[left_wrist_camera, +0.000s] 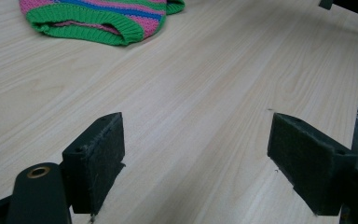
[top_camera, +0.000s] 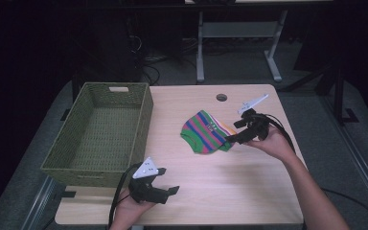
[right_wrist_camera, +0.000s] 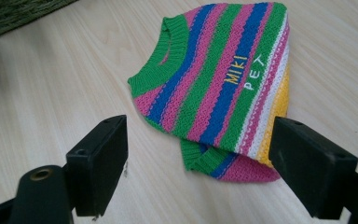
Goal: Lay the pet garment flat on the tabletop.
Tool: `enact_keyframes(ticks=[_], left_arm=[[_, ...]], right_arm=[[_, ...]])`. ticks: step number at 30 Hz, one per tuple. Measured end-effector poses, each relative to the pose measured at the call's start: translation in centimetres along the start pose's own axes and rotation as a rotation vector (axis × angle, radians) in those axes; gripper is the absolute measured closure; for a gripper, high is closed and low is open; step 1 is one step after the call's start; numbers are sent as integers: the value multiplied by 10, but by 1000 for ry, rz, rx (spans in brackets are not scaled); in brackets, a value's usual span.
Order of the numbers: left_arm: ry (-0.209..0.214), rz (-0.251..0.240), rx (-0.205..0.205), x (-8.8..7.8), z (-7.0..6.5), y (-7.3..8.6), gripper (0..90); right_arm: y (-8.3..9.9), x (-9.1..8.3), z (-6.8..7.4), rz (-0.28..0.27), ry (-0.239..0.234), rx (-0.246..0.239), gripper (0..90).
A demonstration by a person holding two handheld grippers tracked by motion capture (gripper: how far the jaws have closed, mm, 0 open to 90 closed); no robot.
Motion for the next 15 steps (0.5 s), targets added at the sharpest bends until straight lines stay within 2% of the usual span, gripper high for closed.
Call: enact_keyframes(ticks=[9, 15], left_arm=[[-1, 20, 30, 2, -1, -1, 184], [2, 20, 31, 4, -4, -1, 184]], right_arm=[[-16, 16, 0, 18, 9, -17, 196], [-22, 25, -1, 22, 3, -14, 198]])
Point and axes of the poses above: each handheld gripper's, and its own axes: x roughly forward along the jaws, y roughly out of its underside, z roughly to its left, the point moved 7 cm from there along x, roughly forward along the jaws, and after that the axes turned 10 degrees about z, right-handed, at the moved point
